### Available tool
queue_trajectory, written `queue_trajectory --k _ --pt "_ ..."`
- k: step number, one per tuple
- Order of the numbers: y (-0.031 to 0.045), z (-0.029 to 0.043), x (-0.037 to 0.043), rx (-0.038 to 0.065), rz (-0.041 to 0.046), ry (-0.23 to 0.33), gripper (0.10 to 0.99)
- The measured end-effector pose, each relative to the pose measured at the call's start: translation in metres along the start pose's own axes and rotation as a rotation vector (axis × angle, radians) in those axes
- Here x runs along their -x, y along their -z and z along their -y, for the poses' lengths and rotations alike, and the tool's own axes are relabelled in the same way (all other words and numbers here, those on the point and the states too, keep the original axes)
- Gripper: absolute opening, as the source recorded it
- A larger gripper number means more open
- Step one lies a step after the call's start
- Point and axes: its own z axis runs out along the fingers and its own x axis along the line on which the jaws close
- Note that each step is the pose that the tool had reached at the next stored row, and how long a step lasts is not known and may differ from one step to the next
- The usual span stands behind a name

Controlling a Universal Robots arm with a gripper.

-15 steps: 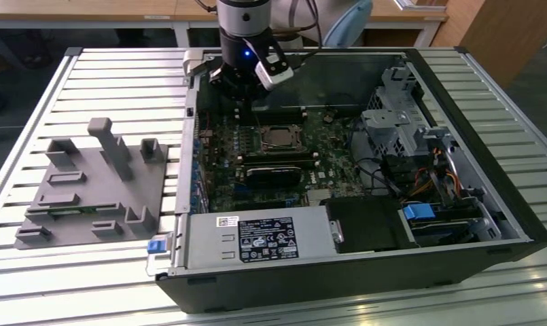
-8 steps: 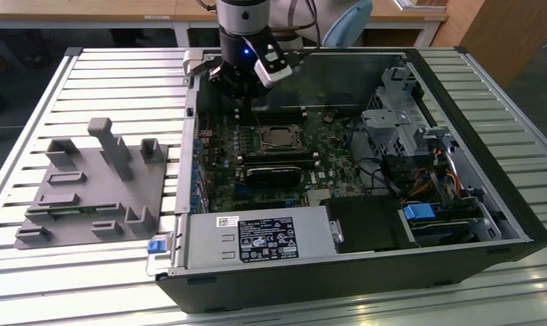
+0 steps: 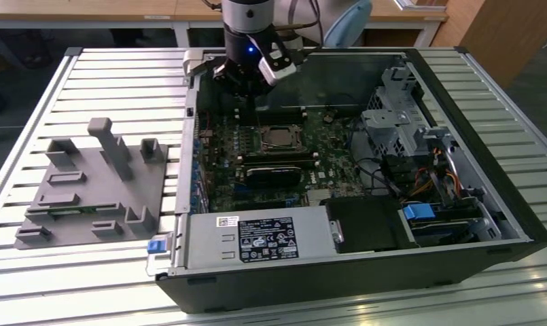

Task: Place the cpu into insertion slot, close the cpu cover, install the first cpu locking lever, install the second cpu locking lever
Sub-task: 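Install the first cpu locking lever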

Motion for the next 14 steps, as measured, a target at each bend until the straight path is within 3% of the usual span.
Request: queue_trajectory --k 7,14 --pt "-0.0014 0.0003 0.0137 0.000 0.0000 0.000 0.106" --pt "-0.0055 0.0010 0.0424 0.000 -0.0026 0.000 0.106"
